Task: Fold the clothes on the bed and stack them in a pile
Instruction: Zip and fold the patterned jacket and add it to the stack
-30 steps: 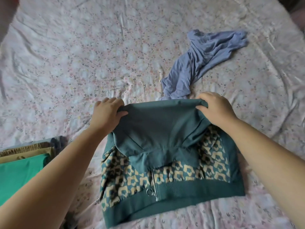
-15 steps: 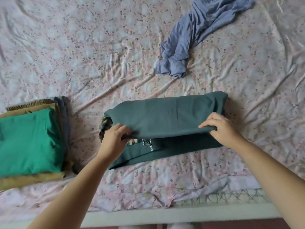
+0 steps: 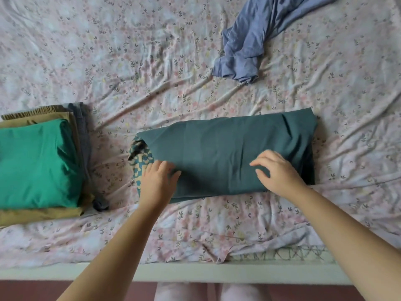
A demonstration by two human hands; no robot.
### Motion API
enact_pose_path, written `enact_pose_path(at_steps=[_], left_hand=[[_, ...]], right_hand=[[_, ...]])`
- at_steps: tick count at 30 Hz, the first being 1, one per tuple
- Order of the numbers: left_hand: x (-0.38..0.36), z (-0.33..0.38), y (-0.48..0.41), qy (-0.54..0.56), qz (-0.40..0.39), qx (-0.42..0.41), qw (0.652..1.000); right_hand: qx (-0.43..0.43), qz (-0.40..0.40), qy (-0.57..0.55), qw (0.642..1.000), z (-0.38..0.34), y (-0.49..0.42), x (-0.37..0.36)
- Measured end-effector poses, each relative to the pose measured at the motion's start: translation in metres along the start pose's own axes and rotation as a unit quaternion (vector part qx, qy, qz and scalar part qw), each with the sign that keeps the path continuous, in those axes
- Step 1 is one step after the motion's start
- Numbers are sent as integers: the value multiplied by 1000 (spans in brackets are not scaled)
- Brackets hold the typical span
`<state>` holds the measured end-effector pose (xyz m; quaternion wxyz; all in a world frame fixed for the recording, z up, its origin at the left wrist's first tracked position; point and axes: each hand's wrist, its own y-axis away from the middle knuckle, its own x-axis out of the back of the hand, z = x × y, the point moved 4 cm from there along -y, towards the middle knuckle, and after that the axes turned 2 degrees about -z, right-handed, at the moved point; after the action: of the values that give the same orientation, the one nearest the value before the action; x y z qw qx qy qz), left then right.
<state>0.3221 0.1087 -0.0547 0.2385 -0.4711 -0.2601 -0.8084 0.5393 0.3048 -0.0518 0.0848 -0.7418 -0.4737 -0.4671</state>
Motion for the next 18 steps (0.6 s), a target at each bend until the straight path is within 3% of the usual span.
enact_pose_path(at_steps=[3, 6, 8, 11, 15, 18], left_hand=[[6, 20, -19, -29, 101, -65, 992], [-8, 46, -40, -6, 138, -98, 986], [-32, 60, -51, 20, 114, -110, 987], [-77, 61, -57, -12, 44, -106, 993], [-111, 38, -55, -105, 5, -102, 989], [-109, 16, -59, -120, 13, -37, 992]], right_hand=[[62, 45, 45, 996, -38, -33, -9], [94, 84, 52, 991, -65, -67, -30], [89, 100, 24, 991, -66, -84, -48], [-15, 118, -49, 992, -37, -94, -74], [-1, 103, 152, 983, 6, -88, -84], [-87, 77, 146, 983, 59, -87, -59]])
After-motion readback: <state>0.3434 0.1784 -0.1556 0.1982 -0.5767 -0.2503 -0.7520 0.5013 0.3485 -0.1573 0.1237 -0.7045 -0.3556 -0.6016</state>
